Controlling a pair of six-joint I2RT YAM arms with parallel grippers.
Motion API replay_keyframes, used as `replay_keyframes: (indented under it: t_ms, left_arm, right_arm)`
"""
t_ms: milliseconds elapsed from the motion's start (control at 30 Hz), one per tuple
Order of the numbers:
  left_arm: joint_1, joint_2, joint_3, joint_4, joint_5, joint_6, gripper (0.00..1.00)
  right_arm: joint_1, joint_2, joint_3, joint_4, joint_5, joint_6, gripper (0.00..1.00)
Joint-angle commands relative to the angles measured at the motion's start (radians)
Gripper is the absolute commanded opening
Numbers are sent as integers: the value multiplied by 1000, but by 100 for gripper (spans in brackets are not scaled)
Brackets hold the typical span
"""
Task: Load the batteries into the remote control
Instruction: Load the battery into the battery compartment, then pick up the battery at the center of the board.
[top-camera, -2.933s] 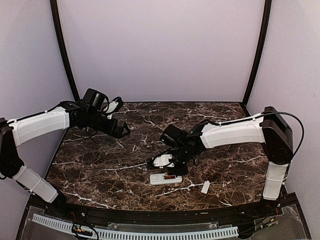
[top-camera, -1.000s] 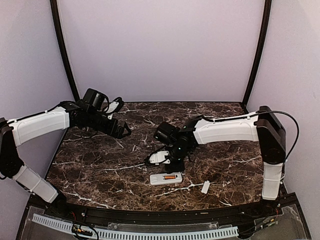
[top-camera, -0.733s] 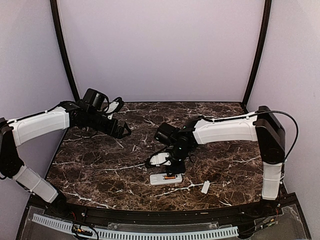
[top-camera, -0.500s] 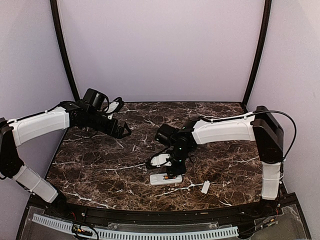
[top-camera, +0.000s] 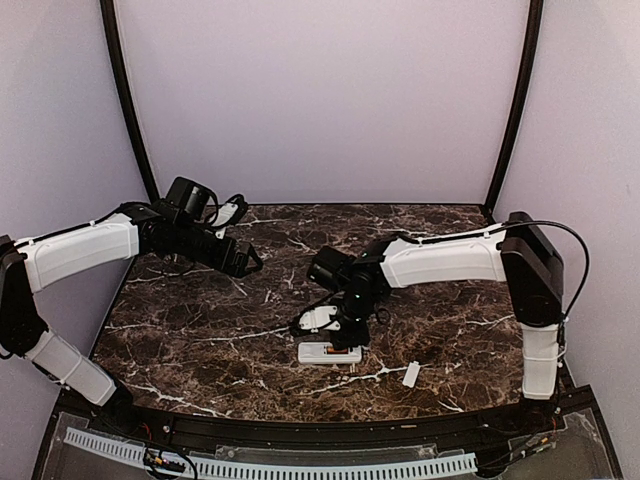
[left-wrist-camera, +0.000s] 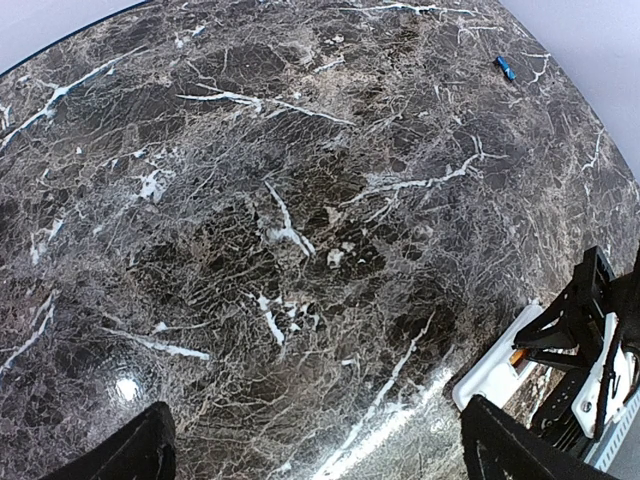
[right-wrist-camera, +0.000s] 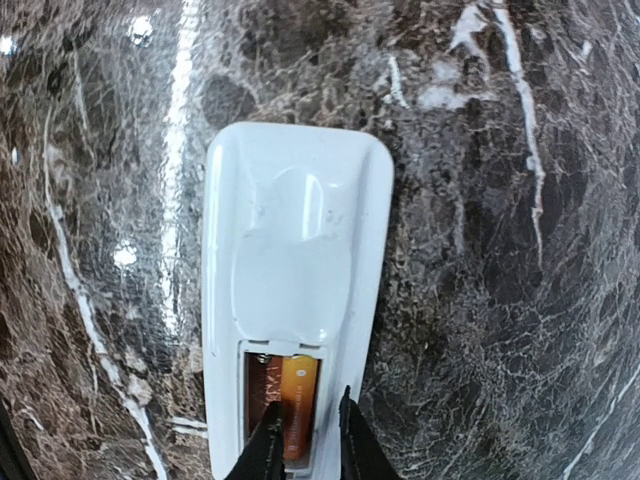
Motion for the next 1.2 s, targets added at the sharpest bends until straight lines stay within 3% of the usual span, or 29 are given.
replay_keyframes:
  t_ms: [0, 500, 767, 833, 900, 1033, 1167]
  left_arm:
    - [7, -27, -3, -16, 7, 9, 99]
    - [7, -25, -3, -18, 8, 11, 99]
    - [7, -28, -2, -18, 13, 10, 99]
    - [7, -29, -3, -18, 12, 10, 99]
    - [7, -32, -3, -18, 10, 10, 99]
    - [7, -34, -3, -17, 10, 7, 99]
    - [7, -35, -3, -16, 13, 5, 99]
  right_arm:
    - [-4, 30, 5, -19, 11, -3, 13]
    - [-4, -8, 50, -36, 2, 22, 24]
    - [-34, -100, 59, 47, -10, 84, 26]
    - [-81, -148, 43, 142, 57, 201, 30]
    - [-166, -189, 38, 209, 150, 357, 42]
    - [-422, -220, 54, 155, 238, 699, 62]
    - [-658, -163, 58, 24, 249, 931, 61]
